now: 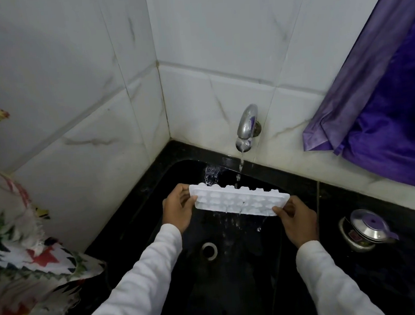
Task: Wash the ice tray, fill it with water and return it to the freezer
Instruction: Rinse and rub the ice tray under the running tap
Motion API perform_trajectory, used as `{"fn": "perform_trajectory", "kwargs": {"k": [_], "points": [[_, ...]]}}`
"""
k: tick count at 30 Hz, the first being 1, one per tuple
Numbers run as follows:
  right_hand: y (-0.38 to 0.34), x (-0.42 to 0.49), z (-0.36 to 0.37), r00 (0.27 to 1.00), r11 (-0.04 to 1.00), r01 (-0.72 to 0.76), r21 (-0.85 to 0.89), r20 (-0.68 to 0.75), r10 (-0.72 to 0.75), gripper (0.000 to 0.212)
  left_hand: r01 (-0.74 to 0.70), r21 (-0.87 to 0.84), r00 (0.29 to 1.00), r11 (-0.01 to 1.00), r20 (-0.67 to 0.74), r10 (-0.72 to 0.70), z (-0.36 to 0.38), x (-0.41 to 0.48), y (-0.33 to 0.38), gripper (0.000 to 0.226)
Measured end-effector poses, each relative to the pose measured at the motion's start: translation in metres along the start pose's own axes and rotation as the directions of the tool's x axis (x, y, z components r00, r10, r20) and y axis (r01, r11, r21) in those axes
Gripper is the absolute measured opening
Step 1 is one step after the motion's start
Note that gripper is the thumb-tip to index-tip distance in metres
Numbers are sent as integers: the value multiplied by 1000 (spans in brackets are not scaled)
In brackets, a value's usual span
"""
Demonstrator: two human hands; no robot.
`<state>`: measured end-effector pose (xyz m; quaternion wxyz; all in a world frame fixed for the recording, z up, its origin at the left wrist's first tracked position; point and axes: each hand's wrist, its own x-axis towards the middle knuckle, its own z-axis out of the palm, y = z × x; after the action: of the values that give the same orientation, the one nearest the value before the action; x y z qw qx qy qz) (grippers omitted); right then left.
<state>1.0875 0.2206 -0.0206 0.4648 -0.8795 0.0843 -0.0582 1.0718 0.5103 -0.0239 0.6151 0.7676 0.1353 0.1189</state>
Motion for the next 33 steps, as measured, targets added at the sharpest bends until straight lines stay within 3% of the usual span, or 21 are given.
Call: {"fn": "perform_trajectory", "kwargs": {"k": [7,11,14,16,20,23,27,31,33], "points": [[-31,8,-26,965,969,242,43,-117,-236,24,-180,-147,983,973,-67,171,-5,0,38,29],[-48,2,-39,892,912,407,57,-238,-384,22,-307,-247,951,919,-108,288,-10,-6,56,22],[-49,-6,-37,841,890,453,48,-354,-409,22,-404,-206,915,891,-109,390,-12,-11,56,17],[-39,-8,-30,865,914,406,14,-329,-379,24,-394,-138,919,909,-65,388,-12,-12,49,13],[-16,-14,-18,979,983,175,-62,-99,-181,31,-137,-51,989,989,56,140,-15,-10,23,19],[-12,-15,-17,989,994,97,-45,-108,-101,14,-27,-20,993,999,118,29,-18,-8,16,20],[-11,-8,-16,989,984,-134,114,-42,140,19,45,0,994,999,96,-45,-13,-5,17,24],[-5,3,-13,959,945,-251,210,-81,272,24,91,-149,971,985,231,-54,6,-8,22,40],[-5,8,-14,952,944,-267,195,-99,290,24,189,-242,954,952,276,-119,16,-7,26,44]]}}
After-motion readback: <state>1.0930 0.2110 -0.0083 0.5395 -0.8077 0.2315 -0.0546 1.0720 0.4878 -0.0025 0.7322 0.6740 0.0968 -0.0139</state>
